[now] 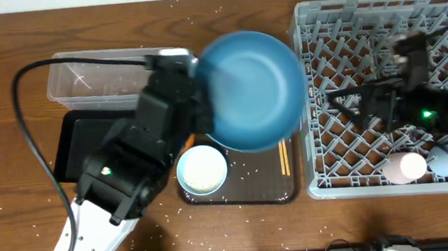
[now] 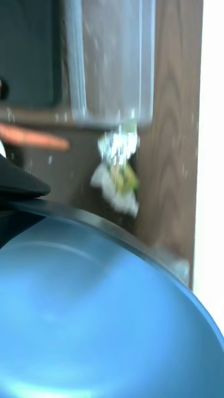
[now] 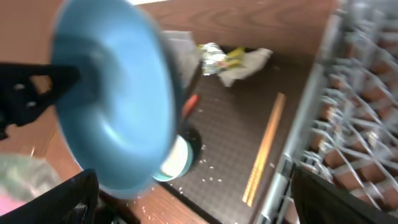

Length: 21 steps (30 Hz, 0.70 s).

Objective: Sort waste into correct bins and load items into the dishwasher rack
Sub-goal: 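Hand the blue plate from the left gripper to the right gripper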

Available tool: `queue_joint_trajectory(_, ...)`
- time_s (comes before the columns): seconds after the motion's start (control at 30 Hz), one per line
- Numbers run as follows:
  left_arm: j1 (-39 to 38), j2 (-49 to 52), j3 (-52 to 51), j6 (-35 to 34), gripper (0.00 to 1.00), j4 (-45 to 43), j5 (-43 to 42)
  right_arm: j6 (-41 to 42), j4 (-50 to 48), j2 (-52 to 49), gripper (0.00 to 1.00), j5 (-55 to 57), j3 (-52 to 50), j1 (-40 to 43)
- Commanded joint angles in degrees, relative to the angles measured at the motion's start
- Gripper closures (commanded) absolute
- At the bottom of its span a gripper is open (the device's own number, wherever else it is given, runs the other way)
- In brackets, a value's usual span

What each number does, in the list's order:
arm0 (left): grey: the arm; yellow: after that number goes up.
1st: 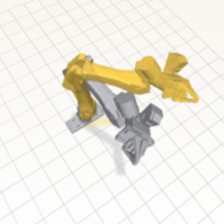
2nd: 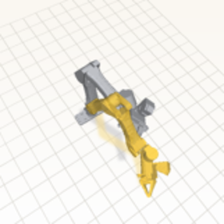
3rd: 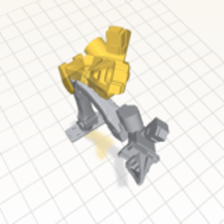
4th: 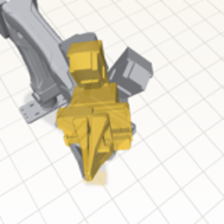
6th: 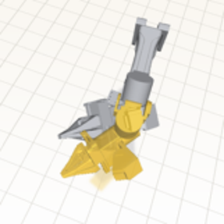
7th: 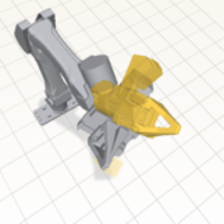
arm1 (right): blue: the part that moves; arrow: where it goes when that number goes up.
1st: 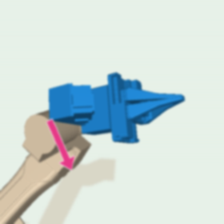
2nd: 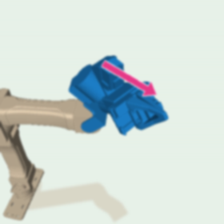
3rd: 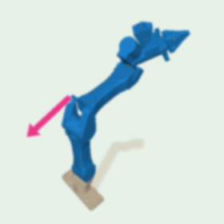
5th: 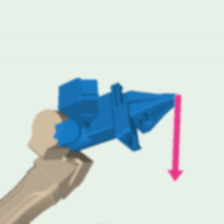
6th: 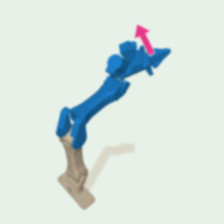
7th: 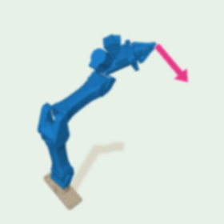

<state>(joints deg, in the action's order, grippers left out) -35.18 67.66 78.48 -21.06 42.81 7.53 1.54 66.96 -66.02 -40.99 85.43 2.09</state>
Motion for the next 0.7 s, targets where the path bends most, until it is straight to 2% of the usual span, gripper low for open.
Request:
queue_joint_trajectory(0.0, -2.69, -0.37, 0.57, 0.48, 0.94, -1.81, -4.11, 3.28, -0.85, -0.74, 0.14, 7.37, -0.15, -5.4)
queue_joint_trajectory(0.13, -4.61, -0.37, 0.57, 0.48, 0.94, -2.78, -4.13, 6.14, -1.01, -2.6, 0.2, 17.25, -0.15, -10.19)
queue_joint_trajectory(0.27, -5.79, -0.37, 0.57, 0.48, 0.94, -3.02, -4.13, 6.47, -2.89, -4.96, 0.38, 17.0, -0.15, -13.44)
queue_joint_trajectory(0.33, -6.32, -0.37, 0.57, 0.48, 0.94, -3.1, -4.11, 7.43, -3.82, -6.05, 0.58, 17.0, -0.15, -14.78)
queue_joint_trajectory(0.4, -6.67, -0.37, 0.57, 0.48, 0.94, -3.06, -4.11, 7.45, -4.7, -7.06, 0.9, 17.11, -0.15, -16.0)
queue_joint_trajectory(0.43, -6.69, -0.37, 0.57, 0.5, 0.94, -3.02, -4.11, 7.45, -4.92, -7.32, 0.99, 17.27, -0.15, -16.28)
queue_joint_trajectory(0.47, -6.69, -0.37, 0.57, 0.5, 0.93, -2.99, -4.11, 7.48, -5.09, -7.48, 0.99, 17.73, -0.15, -16.41)
queue_joint_trajectory(0.5, -6.69, -0.37, 0.57, 0.5, 0.88, -3.02, -4.11, 7.67, -5.22, -7.5, 0.99, 18.53, -0.15, -16.39)
queue_joint_trajectory(0.53, -6.69, -0.37, 0.57, 0.5, 0.76, -3.06, -4.11, 7.89, -5.25, -7.48, 0.99, 19.98, -0.15, -16.35)
queue_joint_trajectory(0.6, -6.69, -0.39, 0.57, 0.52, 0.42, -3.08, -4.09, 7.98, -5.2, -7.06, 0.99, 25.07, -0.13, -16.26)
queue_joint_trajectory(0.67, -6.69, -0.39, 0.57, 0.52, 0.22, -3.1, -4.09, 9.88, -4.9, -6.54, 0.99, 33.2, -0.15, -16.13)
